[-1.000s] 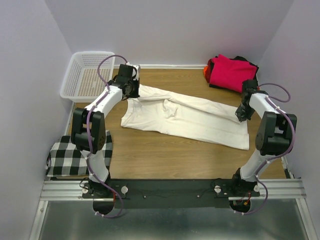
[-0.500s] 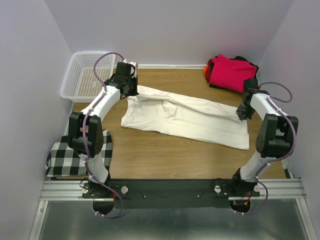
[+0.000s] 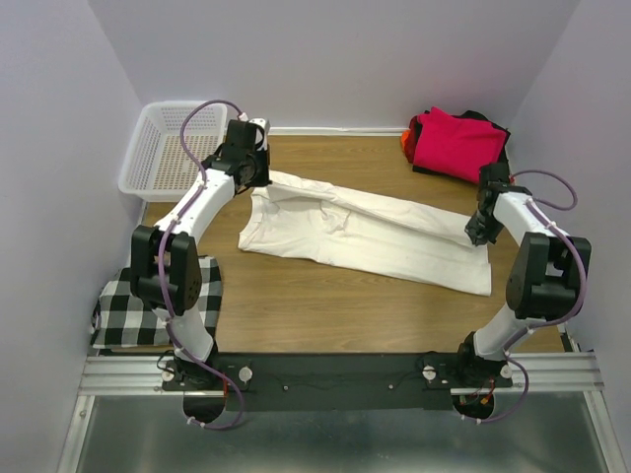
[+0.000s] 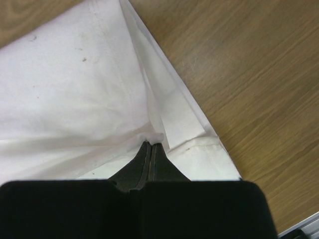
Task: Fold and stack the t-shirts
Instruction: Fold the other side of the tshirt into a rectangle
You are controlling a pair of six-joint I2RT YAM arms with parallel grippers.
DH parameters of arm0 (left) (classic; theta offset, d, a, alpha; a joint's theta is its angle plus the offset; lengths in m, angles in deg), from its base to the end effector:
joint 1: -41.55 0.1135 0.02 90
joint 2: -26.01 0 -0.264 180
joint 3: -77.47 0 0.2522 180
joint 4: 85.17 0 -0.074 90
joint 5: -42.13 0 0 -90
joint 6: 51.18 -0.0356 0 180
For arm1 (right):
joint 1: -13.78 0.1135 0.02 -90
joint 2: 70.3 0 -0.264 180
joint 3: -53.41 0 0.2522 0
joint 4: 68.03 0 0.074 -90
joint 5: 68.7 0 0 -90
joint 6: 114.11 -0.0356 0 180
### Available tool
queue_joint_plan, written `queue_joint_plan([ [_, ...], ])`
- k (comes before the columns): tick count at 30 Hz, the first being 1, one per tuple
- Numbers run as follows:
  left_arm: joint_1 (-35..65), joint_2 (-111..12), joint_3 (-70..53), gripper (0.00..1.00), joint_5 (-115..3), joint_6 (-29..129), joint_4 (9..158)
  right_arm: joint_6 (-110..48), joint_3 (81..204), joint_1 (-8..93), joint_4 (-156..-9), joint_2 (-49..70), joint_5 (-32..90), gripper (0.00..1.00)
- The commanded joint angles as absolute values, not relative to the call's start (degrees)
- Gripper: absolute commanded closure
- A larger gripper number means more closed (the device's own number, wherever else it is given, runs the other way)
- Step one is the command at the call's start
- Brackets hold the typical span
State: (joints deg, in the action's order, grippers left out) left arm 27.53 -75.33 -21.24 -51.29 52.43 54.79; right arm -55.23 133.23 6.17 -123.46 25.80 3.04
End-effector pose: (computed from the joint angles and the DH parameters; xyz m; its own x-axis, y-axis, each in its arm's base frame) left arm 0.3918 -0.1000 0.2865 -0.7060 -0.0658 -0.7051 0.1217 0.9696 -0.2123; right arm 0.3196 -0.0540 0.2029 -0.6903 0.5874 -0.4224 0.6775 0.7297 -0.0925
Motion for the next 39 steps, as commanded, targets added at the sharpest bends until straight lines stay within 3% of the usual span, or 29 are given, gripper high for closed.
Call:
queue_joint_plan([
  [1,27.4,-73.83,-19.88,1.0,-50.33,53.85,53.03,-55.93,130.54,5.79,-123.98,24.45,3.81,0.99],
  [2,27.4,-74.1,-19.53,1.0,-50.5,54.2,52.77,-55.93,130.19,5.79,-124.07,24.71,3.9,0.99],
  [4,27.4,-75.41,-18.65,0.96,-50.15,56.21,51.02,-56.19,129.57,5.79,-124.15,24.97,4.34,0.88],
  [6,27.4,-78.21,-18.03,0.71,-49.98,57.71,48.31,-56.19,129.31,5.79,-124.5,25.5,4.69,0.66],
  [7,27.4,-79.19,-18.12,0.6,-49.8,58.68,47.07,-56.37,129.13,5.7,-124.59,25.59,4.87,0.61],
  [9,27.23,-81.3,-17.77,0.2,-48.84,59.82,44.61,-56.72,128.87,5.79,-125.03,25.42,4.87,0.52],
  [11,27.05,-80.96,-16.89,0.06,-48.31,61.57,44.51,-57.16,128.69,5.79,-125.64,25.15,4.34,0.51],
  [17,26.96,-78.32,-16.53,0.05,-44.01,64.31,46.26,-58.74,129.3,5.7,-126.0,24.01,3.02,0.5],
  [23,26.88,-80.07,-21.63,0.05,-47.5,62.82,50.83,-59.01,133.08,5.87,-125.91,24.88,2.93,0.5],
  [32,23.81,-91.05,-32.87,0.05,-60.33,56.67,55.93,-58.04,138.09,6.93,-124.6,26.29,4.07,0.5],
  [39,20.55,-100.98,-43.67,0.05,-60.7,54.91,55.06,-57.16,140.64,8.77,-123.1,28.05,7.33,0.5],
])
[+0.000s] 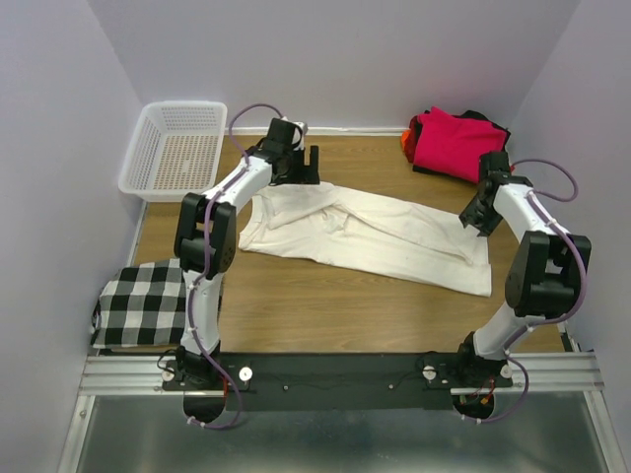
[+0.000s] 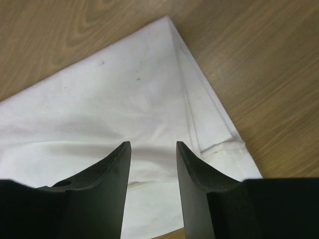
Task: Fold and stack the t-shirts
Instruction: Fold the other side of the tshirt into a rectangle
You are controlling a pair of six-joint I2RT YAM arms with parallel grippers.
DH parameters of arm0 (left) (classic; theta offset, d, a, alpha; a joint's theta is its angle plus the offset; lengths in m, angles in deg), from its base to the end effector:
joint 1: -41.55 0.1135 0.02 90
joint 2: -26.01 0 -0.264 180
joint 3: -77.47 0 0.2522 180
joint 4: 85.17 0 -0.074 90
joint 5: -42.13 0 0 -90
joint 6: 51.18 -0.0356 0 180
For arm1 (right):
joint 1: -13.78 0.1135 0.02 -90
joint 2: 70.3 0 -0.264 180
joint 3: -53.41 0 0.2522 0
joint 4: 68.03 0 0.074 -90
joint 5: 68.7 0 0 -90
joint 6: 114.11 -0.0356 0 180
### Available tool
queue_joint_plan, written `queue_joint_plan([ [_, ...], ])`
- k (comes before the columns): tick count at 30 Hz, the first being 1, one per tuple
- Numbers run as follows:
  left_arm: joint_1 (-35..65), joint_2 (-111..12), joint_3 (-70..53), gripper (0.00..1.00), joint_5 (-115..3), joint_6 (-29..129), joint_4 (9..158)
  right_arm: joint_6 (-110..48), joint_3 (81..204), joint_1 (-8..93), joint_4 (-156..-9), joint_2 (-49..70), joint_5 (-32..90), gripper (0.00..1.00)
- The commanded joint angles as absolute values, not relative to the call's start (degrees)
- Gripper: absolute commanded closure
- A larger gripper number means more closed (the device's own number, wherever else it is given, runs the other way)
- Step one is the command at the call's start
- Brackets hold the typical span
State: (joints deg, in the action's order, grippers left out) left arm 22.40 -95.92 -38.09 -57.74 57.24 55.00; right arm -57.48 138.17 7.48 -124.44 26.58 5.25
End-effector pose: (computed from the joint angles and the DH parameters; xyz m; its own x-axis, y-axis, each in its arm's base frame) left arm 0.4569 -0.1651 0.2308 -0.7844 -0.0571 -0.6176 0.1975 0.9209 -0.3361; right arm 0.3347 -0.0469 0.2219 -0.6592 0.6046 -0.4472 0.6809 0.7323 -0.0135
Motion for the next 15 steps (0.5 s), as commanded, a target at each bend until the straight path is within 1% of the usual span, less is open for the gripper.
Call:
queue_joint_plan([
  [1,20.29,-101.78,-44.74,0.05,-60.79,54.82,54.97,-57.16,140.65,8.95,-123.1,28.05,7.76,0.5],
  [4,19.67,-104.42,-48.34,0.05,-59.82,55.26,53.21,-57.25,140.65,9.48,-122.84,28.05,8.12,0.5],
  [7,19.41,-105.3,-48.44,0.05,-58.24,55.52,53.12,-57.33,139.86,9.57,-122.92,27.79,7.94,0.5],
  [10,19.32,-106.35,-48.62,0.11,-57.45,55.96,51.98,-57.42,139.42,9.57,-122.83,27.53,8.21,0.5],
  [11,19.14,-106.36,-48.62,0.21,-57.27,55.79,51.63,-57.42,139.33,9.57,-122.75,27.61,8.03,0.5],
  [12,19.14,-106.36,-48.44,0.26,-56.92,55.96,51.02,-57.51,139.24,9.57,-122.83,27.44,8.03,0.5],
  [13,19.05,-106.09,-48.18,0.28,-56.75,55.87,50.92,-57.51,139.24,9.57,-122.84,27.52,7.94,0.5],
  [14,18.97,-106.01,-47.83,0.37,-56.31,55.79,50.92,-57.42,139.07,9.57,-122.75,27.44,7.94,0.5],
  [15,18.79,-105.92,-47.22,0.41,-56.22,55.52,50.92,-57.6,139.06,9.57,-122.75,27.44,7.94,0.5],
])
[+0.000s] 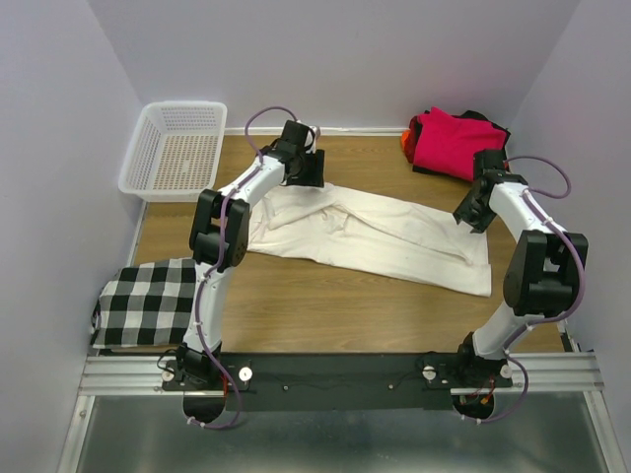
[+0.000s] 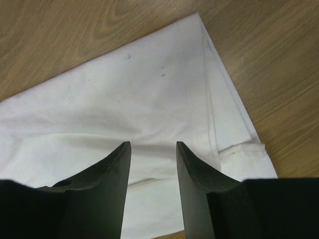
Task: Fold and stack the t-shirts
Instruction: Fold the other side of the tshirt into a rectangle
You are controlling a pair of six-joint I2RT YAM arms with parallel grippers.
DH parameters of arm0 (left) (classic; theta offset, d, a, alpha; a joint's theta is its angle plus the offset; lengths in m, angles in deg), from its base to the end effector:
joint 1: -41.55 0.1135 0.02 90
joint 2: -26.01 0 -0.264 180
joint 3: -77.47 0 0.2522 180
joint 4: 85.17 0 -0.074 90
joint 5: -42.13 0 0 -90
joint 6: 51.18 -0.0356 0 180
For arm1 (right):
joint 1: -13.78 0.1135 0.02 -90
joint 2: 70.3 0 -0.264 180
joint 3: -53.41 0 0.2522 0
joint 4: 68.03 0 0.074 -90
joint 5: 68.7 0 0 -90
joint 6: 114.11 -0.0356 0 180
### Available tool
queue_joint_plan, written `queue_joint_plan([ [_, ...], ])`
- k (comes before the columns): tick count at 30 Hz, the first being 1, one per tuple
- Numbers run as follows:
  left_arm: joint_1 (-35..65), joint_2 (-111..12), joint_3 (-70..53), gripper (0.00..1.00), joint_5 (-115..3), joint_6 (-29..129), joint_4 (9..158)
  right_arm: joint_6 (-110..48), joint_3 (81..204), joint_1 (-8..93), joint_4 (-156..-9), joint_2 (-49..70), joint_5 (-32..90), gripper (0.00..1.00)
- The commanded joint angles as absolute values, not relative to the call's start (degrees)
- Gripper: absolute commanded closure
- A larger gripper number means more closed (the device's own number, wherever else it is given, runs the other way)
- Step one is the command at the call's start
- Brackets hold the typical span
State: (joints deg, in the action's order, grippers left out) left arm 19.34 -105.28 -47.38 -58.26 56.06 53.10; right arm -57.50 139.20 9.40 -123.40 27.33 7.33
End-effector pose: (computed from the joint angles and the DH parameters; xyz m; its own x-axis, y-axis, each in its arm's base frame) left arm 0.4767 -0.2016 0.2023 -0.8020 0.0126 -0.5971 0.2570 0.9098 -0.3260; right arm 0.3423 -0.0348 0.2233 -0.6754 0.5874 -0.4459 0.6456 0.7632 0.0273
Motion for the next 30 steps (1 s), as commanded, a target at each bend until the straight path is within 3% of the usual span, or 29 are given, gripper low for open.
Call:
queue_joint_plan([
  [1,18.7,-105.92,-47.04,0.44,-56.22,55.35,50.75,-57.6,138.98,9.57,-122.75,27.52,7.94,0.5],
  [3,18.53,-106.18,-47.21,0.48,-56.3,55.08,50.22,-57.6,138.8,9.57,-122.75,27.7,8.21,0.5],
  [23,17.82,-111.36,-52.66,0.49,-50.24,55.08,48.55,-57.34,137.92,9.65,-122.84,26.3,8.74,0.51],
  [25,17.82,-111.37,-52.66,0.56,-50.24,54.91,48.29,-57.25,137.75,9.65,-122.84,26.12,8.73,0.51],
  [30,17.82,-110.05,-50.55,1.0,-50.07,54.47,48.37,-57.33,137.39,9.65,-122.84,25.94,8.91,0.51],
])
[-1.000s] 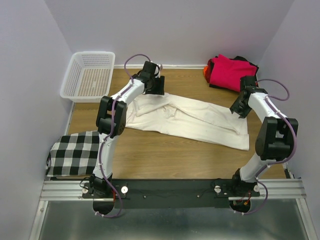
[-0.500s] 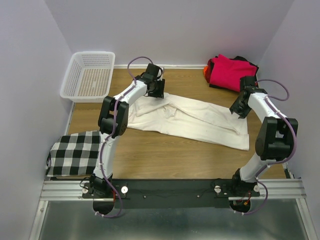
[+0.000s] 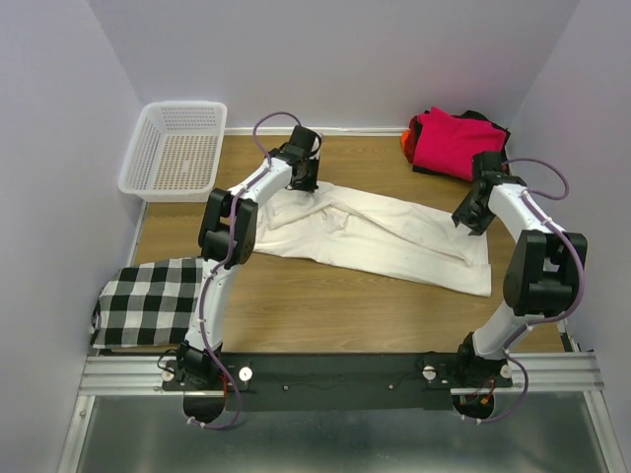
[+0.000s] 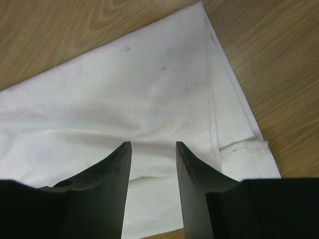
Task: Fold and stack the t-shirts
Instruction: Fold the other side of the tshirt into a rectangle
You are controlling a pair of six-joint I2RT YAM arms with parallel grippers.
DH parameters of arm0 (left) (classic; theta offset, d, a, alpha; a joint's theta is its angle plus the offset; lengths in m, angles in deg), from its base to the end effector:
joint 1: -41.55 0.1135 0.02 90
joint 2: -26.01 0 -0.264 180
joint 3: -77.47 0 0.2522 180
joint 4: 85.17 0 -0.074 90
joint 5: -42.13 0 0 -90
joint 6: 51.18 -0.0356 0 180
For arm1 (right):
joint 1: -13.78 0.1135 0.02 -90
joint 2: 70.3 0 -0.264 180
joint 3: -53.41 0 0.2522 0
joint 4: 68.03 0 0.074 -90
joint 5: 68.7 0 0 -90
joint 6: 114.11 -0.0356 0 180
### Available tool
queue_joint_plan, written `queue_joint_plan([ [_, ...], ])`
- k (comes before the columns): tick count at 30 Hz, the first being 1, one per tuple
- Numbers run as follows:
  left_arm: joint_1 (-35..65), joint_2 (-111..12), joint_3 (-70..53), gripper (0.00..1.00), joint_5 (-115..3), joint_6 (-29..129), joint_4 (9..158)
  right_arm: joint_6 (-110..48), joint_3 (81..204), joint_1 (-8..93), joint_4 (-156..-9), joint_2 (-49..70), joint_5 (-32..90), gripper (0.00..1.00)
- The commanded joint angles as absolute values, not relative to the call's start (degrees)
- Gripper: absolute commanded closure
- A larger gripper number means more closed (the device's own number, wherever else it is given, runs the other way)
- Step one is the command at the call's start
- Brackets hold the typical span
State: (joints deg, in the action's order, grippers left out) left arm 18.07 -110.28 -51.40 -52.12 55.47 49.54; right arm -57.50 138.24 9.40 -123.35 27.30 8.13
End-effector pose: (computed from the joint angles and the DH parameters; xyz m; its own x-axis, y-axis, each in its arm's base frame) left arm 0.4826 -0.2125 0.1762 -0.8248 0.0467 -0.5636 0.2111 0.9500 -0.2301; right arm 0.3398 -0.0342 0.2186 -0.6848 0.5899 -0.4279 0.6420 0.7662 0.0289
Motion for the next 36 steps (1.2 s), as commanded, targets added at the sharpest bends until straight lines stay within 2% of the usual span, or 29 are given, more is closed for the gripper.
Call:
queue_joint_plan([
  [1,17.82,-109.44,-49.85,1.0,-49.98,54.38,48.55,-57.34,137.39,9.65,-122.84,25.94,8.91,0.51],
  [20,16.33,-97.92,-43.87,1.0,-50.94,53.5,47.06,-57.42,136.08,9.65,-122.84,24.89,8.03,0.52],
  [36,13.08,-84.57,-29.46,1.0,-48.48,52.53,43.72,-56.9,134.84,9.65,-122.75,24.8,8.12,0.52],
])
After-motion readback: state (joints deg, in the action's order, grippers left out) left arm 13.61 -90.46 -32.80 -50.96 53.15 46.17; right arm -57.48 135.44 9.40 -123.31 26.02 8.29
